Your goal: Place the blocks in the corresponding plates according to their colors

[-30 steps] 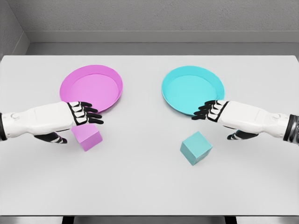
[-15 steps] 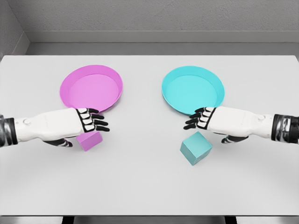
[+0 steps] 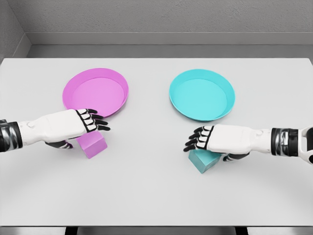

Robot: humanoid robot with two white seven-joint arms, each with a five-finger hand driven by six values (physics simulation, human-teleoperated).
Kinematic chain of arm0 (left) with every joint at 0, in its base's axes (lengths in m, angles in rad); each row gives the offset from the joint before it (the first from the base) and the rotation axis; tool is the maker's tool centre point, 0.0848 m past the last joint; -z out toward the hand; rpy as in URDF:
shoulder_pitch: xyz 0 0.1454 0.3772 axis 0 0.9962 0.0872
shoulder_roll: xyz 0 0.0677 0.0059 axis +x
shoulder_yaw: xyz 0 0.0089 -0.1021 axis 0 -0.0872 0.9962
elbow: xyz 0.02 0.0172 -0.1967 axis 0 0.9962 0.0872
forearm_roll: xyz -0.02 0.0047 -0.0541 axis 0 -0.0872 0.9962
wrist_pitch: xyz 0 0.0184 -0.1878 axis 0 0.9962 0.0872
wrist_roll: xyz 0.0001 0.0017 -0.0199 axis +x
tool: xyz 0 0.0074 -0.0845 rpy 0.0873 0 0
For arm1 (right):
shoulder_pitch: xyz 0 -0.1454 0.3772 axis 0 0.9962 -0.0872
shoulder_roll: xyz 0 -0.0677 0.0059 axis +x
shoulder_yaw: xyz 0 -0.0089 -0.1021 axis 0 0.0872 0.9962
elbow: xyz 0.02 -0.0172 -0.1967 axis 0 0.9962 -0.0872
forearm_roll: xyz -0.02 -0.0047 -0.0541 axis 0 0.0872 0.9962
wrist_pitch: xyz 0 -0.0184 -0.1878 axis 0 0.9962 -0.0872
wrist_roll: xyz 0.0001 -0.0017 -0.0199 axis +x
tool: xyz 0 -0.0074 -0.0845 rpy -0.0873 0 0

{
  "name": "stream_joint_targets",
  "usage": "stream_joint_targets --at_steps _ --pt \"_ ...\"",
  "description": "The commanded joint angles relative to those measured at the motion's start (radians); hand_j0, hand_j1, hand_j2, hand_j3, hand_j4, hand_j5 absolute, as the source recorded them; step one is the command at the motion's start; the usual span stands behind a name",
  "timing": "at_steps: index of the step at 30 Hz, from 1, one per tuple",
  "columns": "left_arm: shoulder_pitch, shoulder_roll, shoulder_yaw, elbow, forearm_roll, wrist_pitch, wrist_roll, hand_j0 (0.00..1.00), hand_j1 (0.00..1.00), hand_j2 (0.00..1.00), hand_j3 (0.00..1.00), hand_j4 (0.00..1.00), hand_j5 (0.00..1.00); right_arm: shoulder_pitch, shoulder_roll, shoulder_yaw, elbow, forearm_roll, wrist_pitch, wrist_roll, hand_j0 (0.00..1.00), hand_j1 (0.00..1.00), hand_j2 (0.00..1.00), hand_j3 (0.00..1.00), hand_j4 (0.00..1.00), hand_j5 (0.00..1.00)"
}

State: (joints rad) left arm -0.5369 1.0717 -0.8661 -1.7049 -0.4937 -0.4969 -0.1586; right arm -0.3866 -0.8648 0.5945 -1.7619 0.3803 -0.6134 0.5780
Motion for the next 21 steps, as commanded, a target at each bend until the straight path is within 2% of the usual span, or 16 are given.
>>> stream_joint_targets --at_steps 1,3,12,17,21 --pt "0.000 -0.002 -0.001 0.007 0.000 0.014 0.001 1.00 1.00 1.00 1.00 1.00 1.00 0.000 0.000 0.010 -0.001 -0.006 0.002 0.000 0.95 0.95 0.95 0.95 0.95 0.95" --pt "0.002 -0.016 -0.004 0.007 -0.014 0.011 0.001 1.00 1.00 1.00 1.00 1.00 1.00 -0.008 0.000 0.039 0.001 -0.006 0.002 0.000 0.95 0.95 0.95 0.95 0.95 0.95" --pt "0.000 -0.030 -0.019 0.007 -0.051 0.014 0.002 1.00 1.00 1.00 1.00 1.00 1.00 -0.021 0.010 0.041 0.001 -0.006 0.002 -0.001 0.95 0.95 0.95 0.95 0.95 0.95" --pt "-0.002 -0.041 -0.024 0.013 -0.065 0.015 0.002 1.00 1.00 1.00 1.00 1.00 1.00 -0.028 0.012 0.076 0.001 -0.006 0.002 0.000 0.95 0.95 0.95 0.95 0.95 0.95" --pt "0.000 -0.045 -0.025 0.013 -0.066 0.015 0.002 0.97 0.97 0.97 0.97 0.97 0.97 -0.025 0.012 0.076 0.001 0.017 0.002 0.002 0.95 0.95 0.95 0.95 0.95 0.95"
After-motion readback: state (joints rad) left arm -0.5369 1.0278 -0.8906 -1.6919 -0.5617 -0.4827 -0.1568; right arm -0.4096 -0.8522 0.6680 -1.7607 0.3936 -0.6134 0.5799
